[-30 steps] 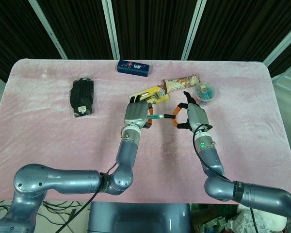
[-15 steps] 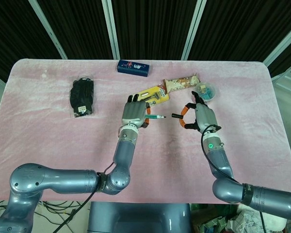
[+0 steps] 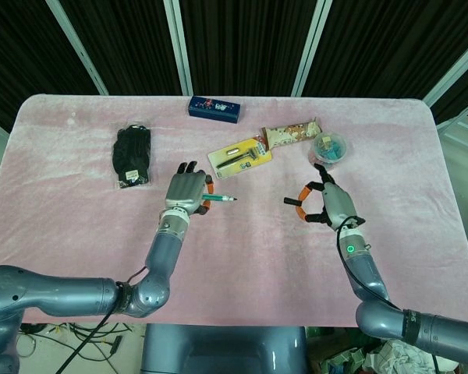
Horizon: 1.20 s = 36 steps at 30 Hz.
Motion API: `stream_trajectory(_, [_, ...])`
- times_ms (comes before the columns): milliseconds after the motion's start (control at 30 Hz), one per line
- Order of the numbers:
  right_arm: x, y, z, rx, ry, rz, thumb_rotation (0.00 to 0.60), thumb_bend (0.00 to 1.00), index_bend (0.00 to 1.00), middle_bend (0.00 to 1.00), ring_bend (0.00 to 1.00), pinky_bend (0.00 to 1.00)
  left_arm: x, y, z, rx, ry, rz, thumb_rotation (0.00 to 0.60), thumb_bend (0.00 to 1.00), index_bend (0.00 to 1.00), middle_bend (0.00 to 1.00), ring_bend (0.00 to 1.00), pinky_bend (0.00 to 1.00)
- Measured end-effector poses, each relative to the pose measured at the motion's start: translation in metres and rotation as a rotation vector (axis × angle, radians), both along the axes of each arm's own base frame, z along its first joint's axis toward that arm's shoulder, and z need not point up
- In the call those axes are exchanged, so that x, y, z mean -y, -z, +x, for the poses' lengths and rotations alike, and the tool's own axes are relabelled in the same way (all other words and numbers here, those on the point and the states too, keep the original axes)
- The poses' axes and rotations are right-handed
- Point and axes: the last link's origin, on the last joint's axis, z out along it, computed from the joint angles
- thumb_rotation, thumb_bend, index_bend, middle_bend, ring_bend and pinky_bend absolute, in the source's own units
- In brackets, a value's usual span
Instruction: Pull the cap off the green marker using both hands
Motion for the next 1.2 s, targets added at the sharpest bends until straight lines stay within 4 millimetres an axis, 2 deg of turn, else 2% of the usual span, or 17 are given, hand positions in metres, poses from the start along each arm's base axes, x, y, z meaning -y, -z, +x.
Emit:
stream_trajectory(233, [-0.011, 0.044, -0.006, -0.001, -0.02, 0.049, 0.6, 0.33, 0.71, 0.0, 0.08, 0.15, 0.009, 0.004, -0.027, -0.008, 0.0, -0.027, 0.6, 0.48, 0.61, 0.29, 0.0, 0.0])
stream_trajectory(433, [-0.011, 0.074, -0.002, 0.011, -0.021, 0.08, 0.6, 0.32, 0.69, 0.0, 0.08, 0.15, 0.012, 0.023, -0.04, -0.018, -0.007, -0.046, 0.6, 0.48, 0.61, 0.29, 0.0, 0.0])
stream_trajectory(667, [-0.011, 0.091, -0.006, -0.036, -0.028, 0.087, 0.6, 0.27, 0.63, 0.0, 0.08, 0.15, 0.015, 0.047, -0.051, -0.04, -0.026, -0.083, 0.6, 0.47, 0.57, 0.27, 0.0, 0.0])
stream_trajectory(733, [-0.012, 0.095, -0.009, -0.049, -0.023, 0.094, 0.6, 0.26, 0.57, 0.0, 0.07, 0.15, 0.016, 0.051, -0.052, -0.044, -0.028, -0.092, 0.6, 0.46, 0.56, 0.27, 0.0, 0.0])
stream_trajectory(867, [-0.014, 0.098, -0.012, -0.054, -0.013, 0.118, 0.6, 0.24, 0.4, 0.0, 0.06, 0.15, 0.019, 0.055, -0.054, -0.08, -0.014, -0.105, 0.6, 0.41, 0.5, 0.25, 0.0, 0.0])
stream_trajectory(933, [-0.015, 0.097, -0.013, -0.052, -0.009, 0.13, 0.6, 0.21, 0.27, 0.0, 0.06, 0.15, 0.02, 0.057, -0.056, -0.101, -0.008, -0.113, 0.6, 0.35, 0.43, 0.24, 0.0, 0.0])
stream_trajectory(1000, [-0.015, 0.097, -0.012, -0.049, -0.009, 0.138, 0.6, 0.16, 0.16, 0.0, 0.05, 0.15, 0.021, 0.06, -0.057, -0.122, -0.003, -0.119, 0.6, 0.26, 0.31, 0.23, 0.0, 0.0])
stream_trajectory(1100, [-0.015, 0.095, -0.013, -0.052, -0.007, 0.146, 0.6, 0.1, 0.06, 0.0, 0.04, 0.15, 0.022, 0.062, -0.057, -0.14, -0.004, -0.121, 0.6, 0.16, 0.19, 0.2, 0.0, 0.0])
stream_trajectory(1200, [-0.014, 0.093, -0.016, -0.051, 0.004, 0.156, 0.6, 0.08, 0.03, 0.0, 0.04, 0.15, 0.022, 0.063, -0.056, -0.141, -0.012, -0.127, 0.6, 0.13, 0.15, 0.2, 0.0, 0.0])
